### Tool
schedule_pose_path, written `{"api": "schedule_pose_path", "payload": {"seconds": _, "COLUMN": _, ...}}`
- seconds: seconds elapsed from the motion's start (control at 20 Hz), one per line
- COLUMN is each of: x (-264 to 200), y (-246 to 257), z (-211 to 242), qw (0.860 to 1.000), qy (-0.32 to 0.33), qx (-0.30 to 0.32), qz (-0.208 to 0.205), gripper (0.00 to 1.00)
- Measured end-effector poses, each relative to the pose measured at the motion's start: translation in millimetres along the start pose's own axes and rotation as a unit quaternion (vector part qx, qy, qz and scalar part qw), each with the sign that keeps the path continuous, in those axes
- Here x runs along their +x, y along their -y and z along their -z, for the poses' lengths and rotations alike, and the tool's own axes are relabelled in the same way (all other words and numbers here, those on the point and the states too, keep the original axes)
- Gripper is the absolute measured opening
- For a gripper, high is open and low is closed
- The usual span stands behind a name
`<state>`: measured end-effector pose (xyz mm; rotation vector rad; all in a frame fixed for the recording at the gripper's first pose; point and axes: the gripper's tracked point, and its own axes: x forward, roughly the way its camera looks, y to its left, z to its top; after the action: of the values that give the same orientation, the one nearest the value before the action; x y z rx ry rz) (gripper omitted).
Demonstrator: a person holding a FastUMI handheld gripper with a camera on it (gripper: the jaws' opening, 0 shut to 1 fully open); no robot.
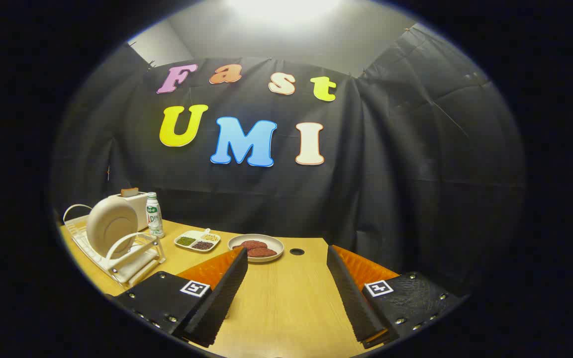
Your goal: Take the plate from the dish rack, then take the spoon from the basket and place it into the plate.
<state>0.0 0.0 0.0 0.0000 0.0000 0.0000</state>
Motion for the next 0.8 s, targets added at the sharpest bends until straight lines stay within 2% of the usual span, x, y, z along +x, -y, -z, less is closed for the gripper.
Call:
{"api": "schedule_pose_path", "payload": {"seconds": 0.2, "x": -30.7, "y": -41.3, "z": -23.9, "qw": 1.0, "qy": -0.014, "qx": 0.0, "qz": 0.004, "gripper": 0.97}}
{"api": "schedule_pose_path", "payload": {"seconds": 0.5, "x": -48.6, "y": -136.1, "z": -64.1, "qw": 0.999, "qy": -0.013, "qx": 0.005, "qz": -0.042, "gripper": 0.97}}
{"api": "schedule_pose_path", "payload": {"seconds": 0.8, "x": -48.5, "y": -223.6, "z": -84.6, "qw": 0.997, "qy": -0.015, "qx": 0.009, "qz": -0.076, "gripper": 0.97}}
